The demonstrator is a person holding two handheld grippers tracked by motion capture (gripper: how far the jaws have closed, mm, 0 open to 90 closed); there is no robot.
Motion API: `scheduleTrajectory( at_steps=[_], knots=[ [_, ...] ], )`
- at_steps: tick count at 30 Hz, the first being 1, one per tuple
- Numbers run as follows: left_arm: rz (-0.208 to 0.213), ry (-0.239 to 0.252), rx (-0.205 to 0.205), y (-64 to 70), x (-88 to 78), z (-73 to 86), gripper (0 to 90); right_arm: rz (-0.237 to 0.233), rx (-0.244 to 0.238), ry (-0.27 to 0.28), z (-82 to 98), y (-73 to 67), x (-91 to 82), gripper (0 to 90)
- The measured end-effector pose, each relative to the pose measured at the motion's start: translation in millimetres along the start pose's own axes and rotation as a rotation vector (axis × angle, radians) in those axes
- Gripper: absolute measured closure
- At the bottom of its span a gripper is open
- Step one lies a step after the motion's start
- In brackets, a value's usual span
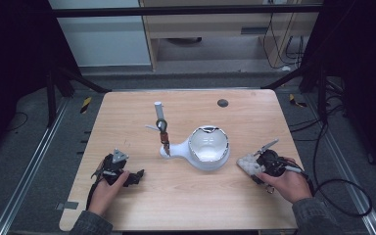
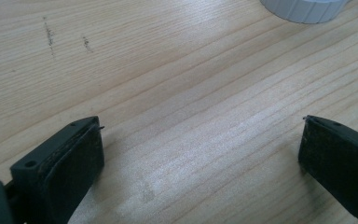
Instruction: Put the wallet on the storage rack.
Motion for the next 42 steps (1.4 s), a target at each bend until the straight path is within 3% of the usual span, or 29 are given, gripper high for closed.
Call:
scheduleTrajectory(
  at_steps=[7, 11, 16, 42],
  knots=[
    [0.000, -0.001, 0.001, -0.1, -0.1, 0.0, 0.0, 0.033, -0.090, 0.018, -5.0, -5.7, -21.9, 32.3],
    [-0.001, 0.002, -0.001, 0.1, 0.1, 0.0, 0.0, 0.038, -0.105, -0.010, -3.1, -8.1, -17.8, 32.7],
    [0.001, -0.002, 0.001, 0.0, -0.2, 0.0, 0.0, 0.039, -0.119, 0.003, -3.1, -6.4, -17.1, 33.2],
    [0.000, 0.001, -0.003, 0.4, 0.0, 0.0, 0.0, 0.147, -0.288, 0.028, -32.0, -19.6, -65.5, 33.5]
  ],
)
Point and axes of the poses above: each handheld gripper's, and its own axes: x roughly forward along the jaws, z roughly out of its underside, y roughly to its right, the point moved 3 cm from there along x, roughly forward along the jaws, and after that the axes turned 12 degrees about x, right-handed, at the moved point
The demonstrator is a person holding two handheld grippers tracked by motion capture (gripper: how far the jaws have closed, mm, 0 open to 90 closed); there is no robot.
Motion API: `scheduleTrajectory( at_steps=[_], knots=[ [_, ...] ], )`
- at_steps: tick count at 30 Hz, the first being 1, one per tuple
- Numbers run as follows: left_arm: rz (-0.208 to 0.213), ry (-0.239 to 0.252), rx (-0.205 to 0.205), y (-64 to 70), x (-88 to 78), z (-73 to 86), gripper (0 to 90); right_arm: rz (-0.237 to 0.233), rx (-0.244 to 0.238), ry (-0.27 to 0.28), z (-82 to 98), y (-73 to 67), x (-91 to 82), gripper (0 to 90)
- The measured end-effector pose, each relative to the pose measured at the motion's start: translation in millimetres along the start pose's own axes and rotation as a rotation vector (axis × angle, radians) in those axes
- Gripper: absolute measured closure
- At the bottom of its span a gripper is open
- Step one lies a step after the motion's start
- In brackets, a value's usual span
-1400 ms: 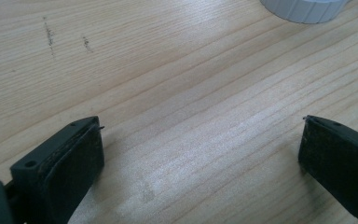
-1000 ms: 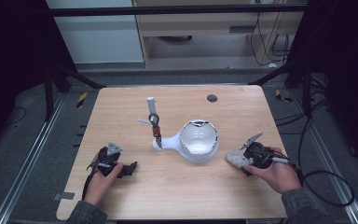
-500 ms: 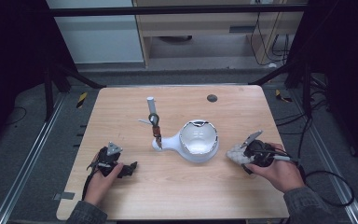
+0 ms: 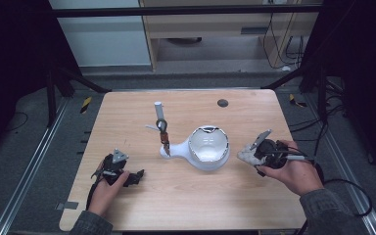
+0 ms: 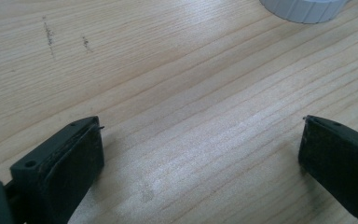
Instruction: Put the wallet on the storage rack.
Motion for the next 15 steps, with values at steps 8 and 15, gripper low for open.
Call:
scheduleTrajectory(
  at_steps=[8, 15],
  knots=[
    [0.000, 0.002, 0.000, 0.0, 0.1, 0.0, 0.0, 0.026, -0.047, 0.013, -13.0, -0.7, -13.1, 33.5],
    [-0.001, 0.000, 0.000, 0.0, 0.0, 0.0, 0.0, 0.033, -0.064, 0.035, -21.8, -3.1, -21.6, 33.5]
  ],
)
Point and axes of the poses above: each handheld gripper's, and its own axes: x roughly forward along the jaws, z roughly out of its underside, y roughly to its right, the point moved 3 cm from there along x, roughly forward along the jaws, and after that the axes turned 12 degrees about x, right-handed, at the moved point
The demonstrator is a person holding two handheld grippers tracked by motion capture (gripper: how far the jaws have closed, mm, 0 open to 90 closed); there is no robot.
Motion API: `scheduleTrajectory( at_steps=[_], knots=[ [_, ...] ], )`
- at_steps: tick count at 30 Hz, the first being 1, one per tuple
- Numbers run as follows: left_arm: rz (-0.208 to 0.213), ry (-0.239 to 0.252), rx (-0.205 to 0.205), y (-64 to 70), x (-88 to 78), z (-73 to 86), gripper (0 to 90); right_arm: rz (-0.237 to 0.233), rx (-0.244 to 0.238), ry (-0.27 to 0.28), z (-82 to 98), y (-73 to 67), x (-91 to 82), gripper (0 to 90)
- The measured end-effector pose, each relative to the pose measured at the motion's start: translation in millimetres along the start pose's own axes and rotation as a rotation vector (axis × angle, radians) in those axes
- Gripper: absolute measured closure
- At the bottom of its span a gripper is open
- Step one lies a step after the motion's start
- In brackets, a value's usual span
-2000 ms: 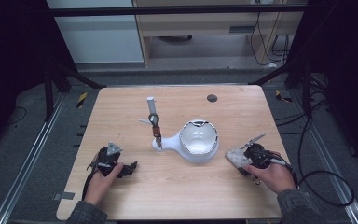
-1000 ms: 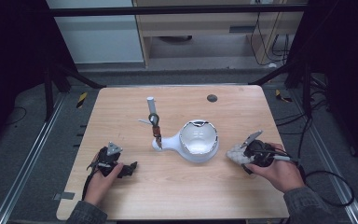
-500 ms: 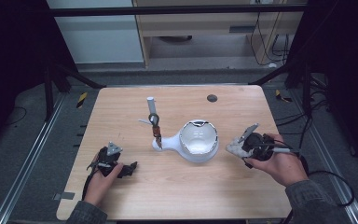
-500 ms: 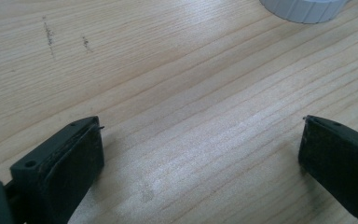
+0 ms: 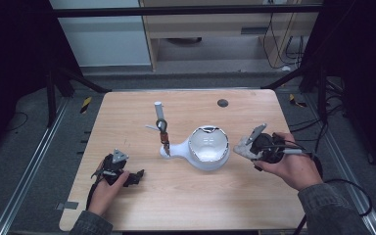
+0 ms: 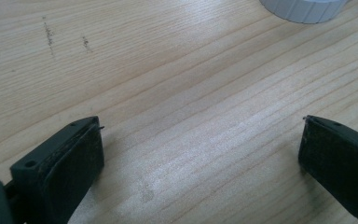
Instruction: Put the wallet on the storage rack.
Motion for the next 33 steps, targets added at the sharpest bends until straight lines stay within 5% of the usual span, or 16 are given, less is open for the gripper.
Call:
scheduleTrajectory(
  at_steps=[16, 33],
  knots=[
    [0.001, 0.000, 0.002, -0.1, 0.0, 0.1, 0.0, 0.024, -0.076, 0.074, -25.7, -15.2, -22.9, 33.4],
    [0.000, 0.002, -0.001, 0.1, 0.2, -0.1, 0.0, 0.006, -0.112, 0.107, -42.6, -28.7, -26.4, 33.4]
  ],
)
Point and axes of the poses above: each handheld gripper's, and its own axes: x roughly forward along the jaws, z roughly out of its underside, y roughly to its right, the point moved 3 cm from there along x, roughly forward along the jaws, and after that the axes turned 12 degrees about x, right-handed, at the moved point
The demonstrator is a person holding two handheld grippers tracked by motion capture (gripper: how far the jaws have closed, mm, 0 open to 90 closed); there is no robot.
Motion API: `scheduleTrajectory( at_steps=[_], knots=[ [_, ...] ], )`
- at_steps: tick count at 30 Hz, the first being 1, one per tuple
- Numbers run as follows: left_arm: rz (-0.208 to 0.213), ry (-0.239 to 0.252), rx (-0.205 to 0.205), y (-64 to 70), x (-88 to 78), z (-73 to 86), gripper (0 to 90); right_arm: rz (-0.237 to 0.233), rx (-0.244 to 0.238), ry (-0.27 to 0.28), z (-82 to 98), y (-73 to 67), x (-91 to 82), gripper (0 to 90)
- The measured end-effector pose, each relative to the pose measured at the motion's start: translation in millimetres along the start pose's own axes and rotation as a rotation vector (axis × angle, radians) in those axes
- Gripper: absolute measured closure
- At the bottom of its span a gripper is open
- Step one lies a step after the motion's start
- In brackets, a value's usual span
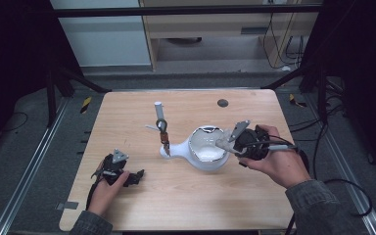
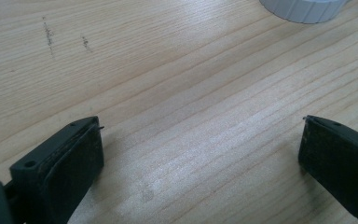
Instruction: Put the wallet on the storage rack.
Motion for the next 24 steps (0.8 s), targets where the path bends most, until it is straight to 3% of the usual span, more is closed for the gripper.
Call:
scheduleTrajectory(
  at_steps=[24],
  knots=[
    [0.000, 0.003, -0.001, 0.0, 0.2, 0.0, 0.0, -0.036, -0.042, -0.015, -17.2, -16.0, 12.9, 33.4]
  ],
)
Point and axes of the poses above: each handheld gripper's, and its own axes: x roughly forward along the jaws, z roughly out of its underside, y roughly to its right, the point moved 3 cm from there along x, roughly forward along the jaws, and after that the axes turned 12 degrees about x, right-handed, at the moved point
